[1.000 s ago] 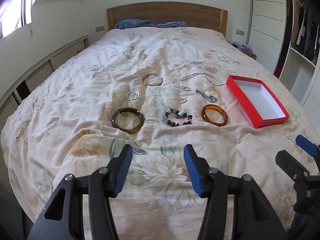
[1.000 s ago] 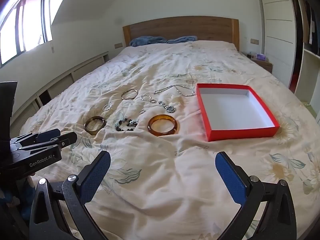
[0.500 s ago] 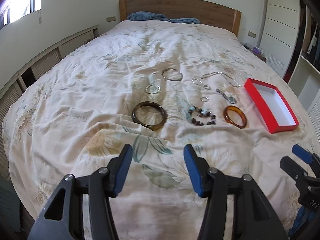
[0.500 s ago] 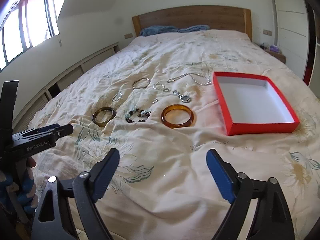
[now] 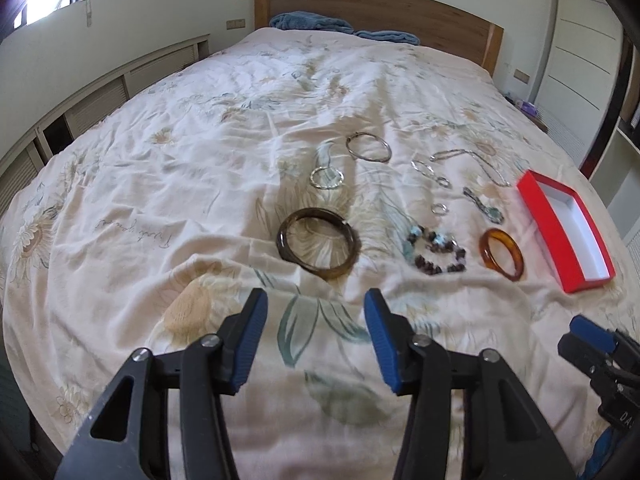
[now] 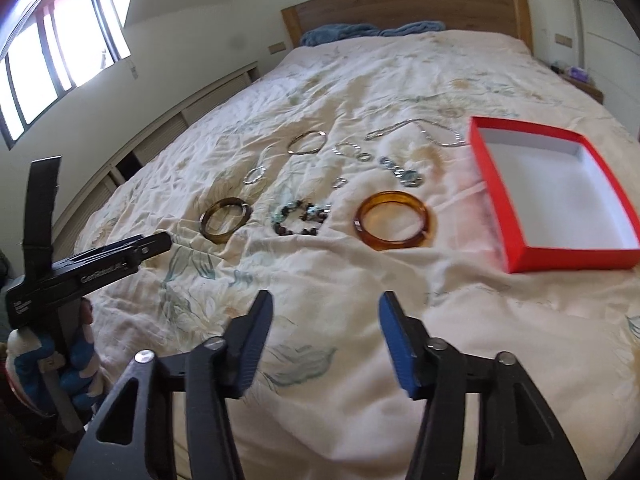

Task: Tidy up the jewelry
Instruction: 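Grasp the dark brown bangle with the left tool while the right tool grasps the beaded bracelet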

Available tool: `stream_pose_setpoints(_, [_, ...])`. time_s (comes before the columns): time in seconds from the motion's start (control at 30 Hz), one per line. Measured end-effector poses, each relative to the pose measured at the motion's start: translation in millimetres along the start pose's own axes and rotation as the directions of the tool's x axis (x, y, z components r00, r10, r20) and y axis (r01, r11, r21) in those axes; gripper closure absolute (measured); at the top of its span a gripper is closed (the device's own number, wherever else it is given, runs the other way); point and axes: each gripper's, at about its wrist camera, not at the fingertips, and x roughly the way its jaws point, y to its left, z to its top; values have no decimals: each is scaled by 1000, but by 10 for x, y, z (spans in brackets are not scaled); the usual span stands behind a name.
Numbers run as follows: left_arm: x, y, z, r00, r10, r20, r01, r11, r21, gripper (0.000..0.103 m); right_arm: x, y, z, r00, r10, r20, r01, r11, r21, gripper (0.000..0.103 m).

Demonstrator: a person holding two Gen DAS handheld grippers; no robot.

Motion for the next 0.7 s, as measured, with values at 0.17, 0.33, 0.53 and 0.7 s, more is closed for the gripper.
stream_pose_setpoints(0.17, [284,114,162,1000,13,-25,-15,998,-67,63,271,40,225,998,53,-25,-53,999,-13,63])
stream_pose_setpoints(0.33, [543,231,276,998,25,-54,-31,993,-118,65,634,61,523,995,89,-51,-90,995,-30,71])
stream_pose_setpoints(0.53, [833,381,316,994,21,-109,-40,984,-172,66,1096,94,759,992,83,-93,-90,993,-71,73])
stream_pose_setpoints(0.7, [988,384,297,988,17,-153,-43,985,-165,66,1448,73,861,985,63,-160,-83,989,-123,73])
